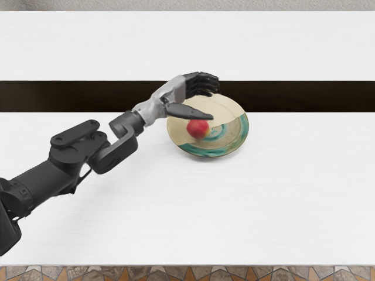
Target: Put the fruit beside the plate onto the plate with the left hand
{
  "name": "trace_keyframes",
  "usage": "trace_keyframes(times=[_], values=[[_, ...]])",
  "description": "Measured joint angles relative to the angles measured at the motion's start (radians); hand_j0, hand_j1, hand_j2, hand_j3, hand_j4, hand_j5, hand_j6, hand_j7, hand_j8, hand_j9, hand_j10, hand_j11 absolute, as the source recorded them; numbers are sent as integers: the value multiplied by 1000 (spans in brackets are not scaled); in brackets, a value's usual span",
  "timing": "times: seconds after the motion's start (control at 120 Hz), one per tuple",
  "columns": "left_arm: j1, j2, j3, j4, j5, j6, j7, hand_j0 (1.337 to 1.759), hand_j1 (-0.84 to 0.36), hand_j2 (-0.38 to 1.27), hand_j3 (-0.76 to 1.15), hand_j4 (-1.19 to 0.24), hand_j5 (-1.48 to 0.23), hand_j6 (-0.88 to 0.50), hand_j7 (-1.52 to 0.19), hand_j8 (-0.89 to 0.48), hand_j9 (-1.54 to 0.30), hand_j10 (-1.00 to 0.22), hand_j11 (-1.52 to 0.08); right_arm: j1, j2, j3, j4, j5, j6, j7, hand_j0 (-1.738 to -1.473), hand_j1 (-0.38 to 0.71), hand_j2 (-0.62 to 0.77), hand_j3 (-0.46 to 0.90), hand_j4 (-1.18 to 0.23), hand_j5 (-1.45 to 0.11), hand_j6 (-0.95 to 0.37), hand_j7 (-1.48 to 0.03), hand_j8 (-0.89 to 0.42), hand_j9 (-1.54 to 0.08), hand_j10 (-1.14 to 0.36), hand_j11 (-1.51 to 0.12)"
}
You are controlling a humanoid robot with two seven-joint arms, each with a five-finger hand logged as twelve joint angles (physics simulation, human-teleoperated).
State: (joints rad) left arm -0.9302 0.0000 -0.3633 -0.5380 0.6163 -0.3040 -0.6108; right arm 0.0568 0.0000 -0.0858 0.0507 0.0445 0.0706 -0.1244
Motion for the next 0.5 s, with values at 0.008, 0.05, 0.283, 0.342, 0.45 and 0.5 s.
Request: trace_keyframes(times=[0.008,0.05,0.283,0.342,0.45,0.5], values=[[-2,0,0,0,-13,0,0,1655,-80,80,0,-384,-502,-347,-507,-317,-509,-329,-509,0,0,0,0,0,0,0,-1658,-349,0,0,-1,0,-1,0,-1,0,0,0],[-10,0,0,1,-69,0,0,1656,-5,66,0,-316,-414,-287,-418,-262,-420,-271,-419,0,0,0,0,0,0,0,-1658,-349,0,0,-1,0,-1,0,-1,0,0,0],[27,109,-5,-1,-208,-8,0,1657,223,24,0,-113,-147,-104,-149,-96,-149,-98,-149,0,0,0,0,0,0,0,-1658,-349,0,0,-1,0,-1,0,-1,0,0,0],[67,160,-6,0,-229,-9,0,1657,249,20,0,-90,-117,-83,-117,-77,-118,-79,-118,0,0,0,0,0,0,0,-1658,-349,0,0,-1,0,-1,0,-1,0,0,0],[140,251,-6,2,-259,-10,0,1658,282,14,0,-59,-78,-55,-78,-51,-79,-52,-79,0,0,0,0,0,0,0,-1658,-349,0,0,-1,0,-1,0,-1,0,0,0],[165,287,-7,4,-265,-10,0,1658,292,12,0,-50,-66,-46,-66,-43,-66,-44,-66,0,0,0,0,0,0,0,-1658,-349,0,0,-1,0,-1,0,-1,0,0,0]])
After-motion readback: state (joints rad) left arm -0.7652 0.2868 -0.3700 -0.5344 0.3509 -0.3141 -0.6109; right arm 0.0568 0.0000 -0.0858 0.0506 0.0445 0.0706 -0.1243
